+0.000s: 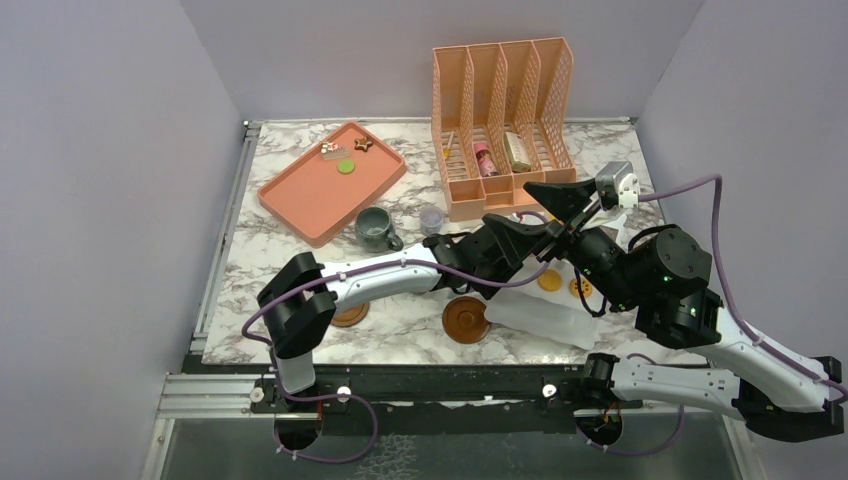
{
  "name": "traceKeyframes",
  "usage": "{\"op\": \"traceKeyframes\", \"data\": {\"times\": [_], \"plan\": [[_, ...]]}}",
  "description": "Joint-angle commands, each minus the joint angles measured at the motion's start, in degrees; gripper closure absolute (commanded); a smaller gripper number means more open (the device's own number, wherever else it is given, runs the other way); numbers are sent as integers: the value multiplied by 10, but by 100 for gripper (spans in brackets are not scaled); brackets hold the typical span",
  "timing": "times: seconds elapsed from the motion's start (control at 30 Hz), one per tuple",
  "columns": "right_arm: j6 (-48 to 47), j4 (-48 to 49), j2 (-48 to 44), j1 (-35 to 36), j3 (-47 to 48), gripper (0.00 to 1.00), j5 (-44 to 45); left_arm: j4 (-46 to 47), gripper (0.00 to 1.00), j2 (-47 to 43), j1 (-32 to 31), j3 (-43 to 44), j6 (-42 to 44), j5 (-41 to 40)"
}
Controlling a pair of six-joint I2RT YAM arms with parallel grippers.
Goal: Serve the afternoon tea
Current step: Place the desert on the desert table.
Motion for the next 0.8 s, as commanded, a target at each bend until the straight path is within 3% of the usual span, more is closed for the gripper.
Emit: {"op": "traceKeyframes", "data": {"times": [0.0, 0.77], "plan": [[4, 3, 0, -2, 5, 3, 5, 6, 48, -31, -7, -6, 7, -10], [2, 5, 0, -2, 7, 3, -2, -14, 47, -46, -7, -15, 9, -29]]}}
